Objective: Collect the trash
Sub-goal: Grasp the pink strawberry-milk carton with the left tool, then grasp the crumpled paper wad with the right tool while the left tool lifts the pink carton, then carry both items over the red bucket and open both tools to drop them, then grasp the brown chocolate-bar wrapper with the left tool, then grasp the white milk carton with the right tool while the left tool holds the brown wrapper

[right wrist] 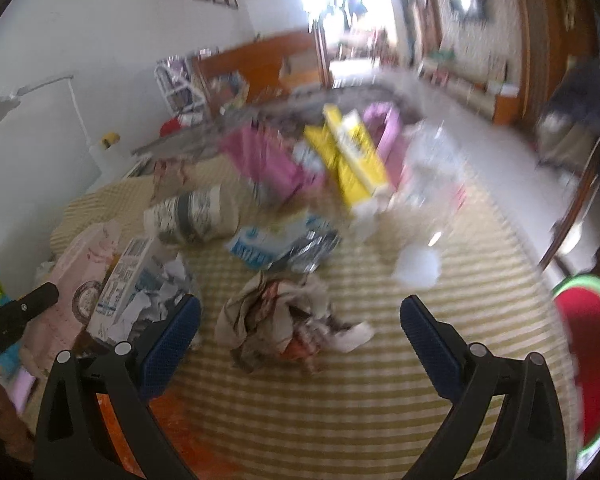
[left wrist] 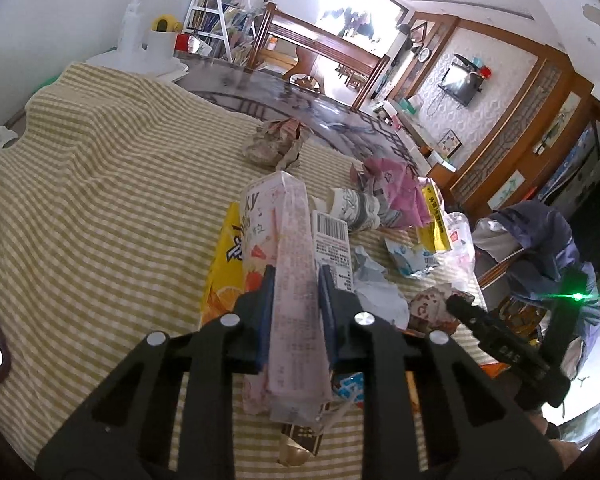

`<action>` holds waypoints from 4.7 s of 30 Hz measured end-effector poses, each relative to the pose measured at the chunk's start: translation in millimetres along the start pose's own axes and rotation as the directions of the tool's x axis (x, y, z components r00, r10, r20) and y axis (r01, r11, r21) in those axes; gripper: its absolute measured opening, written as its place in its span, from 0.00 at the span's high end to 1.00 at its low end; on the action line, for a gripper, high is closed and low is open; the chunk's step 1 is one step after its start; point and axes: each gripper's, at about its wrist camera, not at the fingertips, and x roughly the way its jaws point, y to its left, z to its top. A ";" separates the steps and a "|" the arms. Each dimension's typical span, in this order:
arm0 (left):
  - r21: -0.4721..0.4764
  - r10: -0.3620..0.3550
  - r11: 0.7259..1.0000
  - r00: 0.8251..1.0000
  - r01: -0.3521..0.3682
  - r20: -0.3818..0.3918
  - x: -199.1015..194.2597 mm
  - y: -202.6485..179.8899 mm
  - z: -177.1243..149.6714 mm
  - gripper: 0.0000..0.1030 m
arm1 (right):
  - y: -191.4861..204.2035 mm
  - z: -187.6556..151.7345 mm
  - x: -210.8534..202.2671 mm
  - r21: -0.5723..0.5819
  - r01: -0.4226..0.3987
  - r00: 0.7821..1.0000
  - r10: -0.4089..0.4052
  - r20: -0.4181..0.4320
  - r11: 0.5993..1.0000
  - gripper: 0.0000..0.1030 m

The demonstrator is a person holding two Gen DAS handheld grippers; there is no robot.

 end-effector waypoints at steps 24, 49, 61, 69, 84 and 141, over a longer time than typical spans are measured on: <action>-0.068 -0.032 0.997 0.999 0.035 0.038 -2.5 12.6 -5.7 0.72 | 18.4 5.4 -2.2 -0.094 -0.067 0.998 0.065 -0.026 0.993 0.59; 0.243 -0.452 0.840 0.874 0.484 -0.178 9.9 -219.6 -45.2 0.72 | -165.0 0.3 -198.8 0.324 0.095 0.980 -0.147 0.137 0.941 0.59; 0.313 -0.417 0.754 0.789 0.577 -0.450 91.0 -331.1 -99.2 0.42 | -244.5 -36.2 -210.6 0.530 0.146 0.968 -0.232 0.099 0.835 0.40; 0.229 -0.444 0.792 0.792 0.566 -0.419 80.8 -312.5 -85.9 0.38 | -234.7 -34.9 -220.3 0.495 0.217 0.948 -0.303 0.099 0.842 0.34; 0.293 -0.263 0.906 0.949 0.305 -0.174 2.8 -182.3 -44.4 0.35 | -118.3 -3.6 -168.8 0.234 0.137 0.978 -0.169 0.120 0.963 0.29; -0.127 -0.170 0.982 0.953 0.142 -0.249 17.1 10.8 -38.8 0.78 | 171.9 48.7 88.6 -0.139 -0.038 0.909 -0.023 -0.417 0.990 0.43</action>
